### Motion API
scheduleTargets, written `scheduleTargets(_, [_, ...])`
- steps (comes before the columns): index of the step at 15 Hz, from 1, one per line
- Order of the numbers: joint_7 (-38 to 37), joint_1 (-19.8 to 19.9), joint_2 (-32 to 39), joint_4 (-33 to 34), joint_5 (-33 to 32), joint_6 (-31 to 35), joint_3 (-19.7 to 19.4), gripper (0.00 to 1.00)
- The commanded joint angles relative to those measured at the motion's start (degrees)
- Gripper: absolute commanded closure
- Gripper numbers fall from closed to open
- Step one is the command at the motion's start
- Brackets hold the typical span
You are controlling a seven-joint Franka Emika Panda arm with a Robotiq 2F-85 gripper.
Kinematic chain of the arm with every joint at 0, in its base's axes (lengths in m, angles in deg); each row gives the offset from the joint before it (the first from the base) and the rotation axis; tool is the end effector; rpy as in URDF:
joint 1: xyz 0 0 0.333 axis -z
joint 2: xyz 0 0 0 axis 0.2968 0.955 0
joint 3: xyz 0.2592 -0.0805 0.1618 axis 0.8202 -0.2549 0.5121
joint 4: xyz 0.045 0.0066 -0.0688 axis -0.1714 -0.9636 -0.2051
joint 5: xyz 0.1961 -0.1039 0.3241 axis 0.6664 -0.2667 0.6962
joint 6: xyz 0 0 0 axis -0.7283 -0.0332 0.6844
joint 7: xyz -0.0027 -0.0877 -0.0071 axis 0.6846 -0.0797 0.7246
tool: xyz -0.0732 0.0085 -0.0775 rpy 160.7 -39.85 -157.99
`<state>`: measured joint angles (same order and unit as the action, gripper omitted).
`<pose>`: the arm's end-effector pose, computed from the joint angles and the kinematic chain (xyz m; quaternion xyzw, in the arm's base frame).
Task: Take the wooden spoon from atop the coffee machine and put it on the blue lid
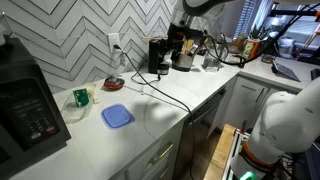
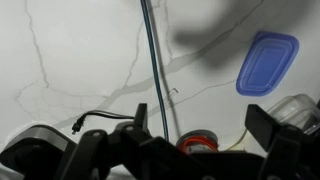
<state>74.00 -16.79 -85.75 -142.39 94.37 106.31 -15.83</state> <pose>0.4381 -0.0161 0.5730 -0.9889 0.0460 -0.1321 0.0501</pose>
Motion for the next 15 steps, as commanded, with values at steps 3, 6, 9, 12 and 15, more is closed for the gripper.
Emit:
scheduleTargets(3, [0.1, 0.2, 0.0, 0.1, 0.1, -0.1, 0.1, 0.00])
scheduleTargets(6, [0.1, 0.2, 0.0, 0.1, 0.1, -0.1, 0.1, 0.00])
scheduleTargets(9, [0.1, 0.2, 0.0, 0.1, 0.1, -0.1, 0.1, 0.00])
scheduleTargets(12, [-9.4, 4.0, 0.3, 3.3, -0.6, -0.2, -0.2, 0.00])
scheduleTargets(15, [-14.6, 6.9, 2.8, 10.5, -0.2, -1.2, -1.4, 0.00])
